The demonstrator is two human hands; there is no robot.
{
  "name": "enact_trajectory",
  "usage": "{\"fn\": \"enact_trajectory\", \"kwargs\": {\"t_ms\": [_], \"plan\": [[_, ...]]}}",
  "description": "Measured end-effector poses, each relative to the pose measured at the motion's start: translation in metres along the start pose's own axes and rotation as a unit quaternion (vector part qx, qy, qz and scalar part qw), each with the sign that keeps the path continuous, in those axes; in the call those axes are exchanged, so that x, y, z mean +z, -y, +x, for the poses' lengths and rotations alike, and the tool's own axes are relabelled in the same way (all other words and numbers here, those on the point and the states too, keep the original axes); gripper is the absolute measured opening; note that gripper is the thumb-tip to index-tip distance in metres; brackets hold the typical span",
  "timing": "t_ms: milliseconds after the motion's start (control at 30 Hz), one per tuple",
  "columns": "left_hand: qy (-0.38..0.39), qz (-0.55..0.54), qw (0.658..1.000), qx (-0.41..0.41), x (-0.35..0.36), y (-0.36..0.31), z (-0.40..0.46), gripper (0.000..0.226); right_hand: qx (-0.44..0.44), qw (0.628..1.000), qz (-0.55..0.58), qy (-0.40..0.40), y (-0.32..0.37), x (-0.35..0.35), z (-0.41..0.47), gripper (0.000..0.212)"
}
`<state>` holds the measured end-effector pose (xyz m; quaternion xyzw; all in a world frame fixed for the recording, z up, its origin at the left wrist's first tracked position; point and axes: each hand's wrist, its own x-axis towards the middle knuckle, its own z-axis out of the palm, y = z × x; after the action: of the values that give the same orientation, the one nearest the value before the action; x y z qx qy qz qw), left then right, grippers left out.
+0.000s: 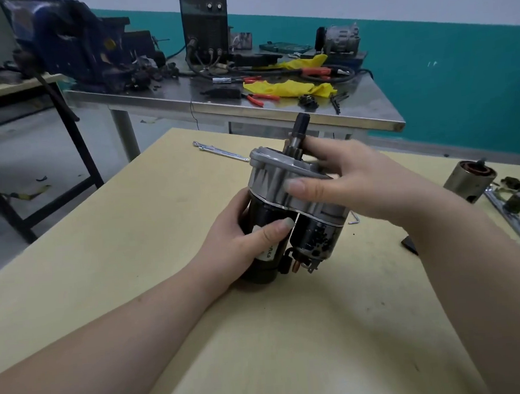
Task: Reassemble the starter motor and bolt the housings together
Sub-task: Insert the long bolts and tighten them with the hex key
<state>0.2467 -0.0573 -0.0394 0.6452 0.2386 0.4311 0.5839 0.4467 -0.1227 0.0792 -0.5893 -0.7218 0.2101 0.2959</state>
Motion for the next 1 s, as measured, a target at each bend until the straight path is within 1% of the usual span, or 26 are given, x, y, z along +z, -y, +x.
{"fn": "enact_trajectory", "kwargs": {"t_ms": [67,100,167,233,300,367,500,667,800,933,1000], "plan": [[0.006,-0.005,1.0,-0.007,0.0,0.0,0.001,0.057,-0.012,0.993,-0.072,-0.094,-0.004,-0.004,-0.004,0.08],[0.007,-0.009,1.0,-0.009,0.0,0.0,0.001,0.055,-0.03,0.984,-0.109,-0.136,-0.005,-0.005,-0.006,0.08],[0.005,-0.015,1.0,-0.011,-0.001,0.002,0.003,0.052,-0.086,0.968,-0.157,-0.177,-0.003,-0.002,-0.01,0.063],[0.0,-0.021,1.0,-0.015,-0.001,0.003,0.004,0.052,-0.142,0.954,-0.187,-0.186,-0.001,0.001,-0.011,0.043],[-0.004,-0.025,1.0,-0.019,-0.002,0.004,0.004,0.053,-0.16,0.948,-0.203,-0.187,-0.001,0.005,-0.01,0.028],[-0.008,-0.025,0.999,-0.022,-0.002,0.003,0.004,0.051,-0.149,0.95,-0.202,-0.186,0.0,0.009,-0.007,0.022],[-0.001,-0.018,1.0,-0.02,-0.003,0.004,0.005,0.051,-0.102,0.971,-0.139,-0.165,0.003,0.01,-0.002,0.013],[-0.008,-0.018,1.0,-0.021,-0.003,0.007,0.006,0.058,-0.089,0.969,-0.118,-0.2,0.005,0.012,-0.003,0.014],[-0.013,-0.011,1.0,-0.025,-0.003,0.007,0.006,0.059,-0.106,0.961,-0.148,-0.207,0.004,0.013,-0.001,0.015],[-0.023,-0.017,0.999,-0.024,-0.002,0.007,0.007,0.06,-0.134,0.941,-0.187,-0.249,0.004,0.025,0.002,0.014],[-0.028,-0.013,0.999,-0.023,-0.003,0.007,0.007,0.062,-0.13,0.944,-0.176,-0.249,0.003,0.032,0.005,0.012]]}}
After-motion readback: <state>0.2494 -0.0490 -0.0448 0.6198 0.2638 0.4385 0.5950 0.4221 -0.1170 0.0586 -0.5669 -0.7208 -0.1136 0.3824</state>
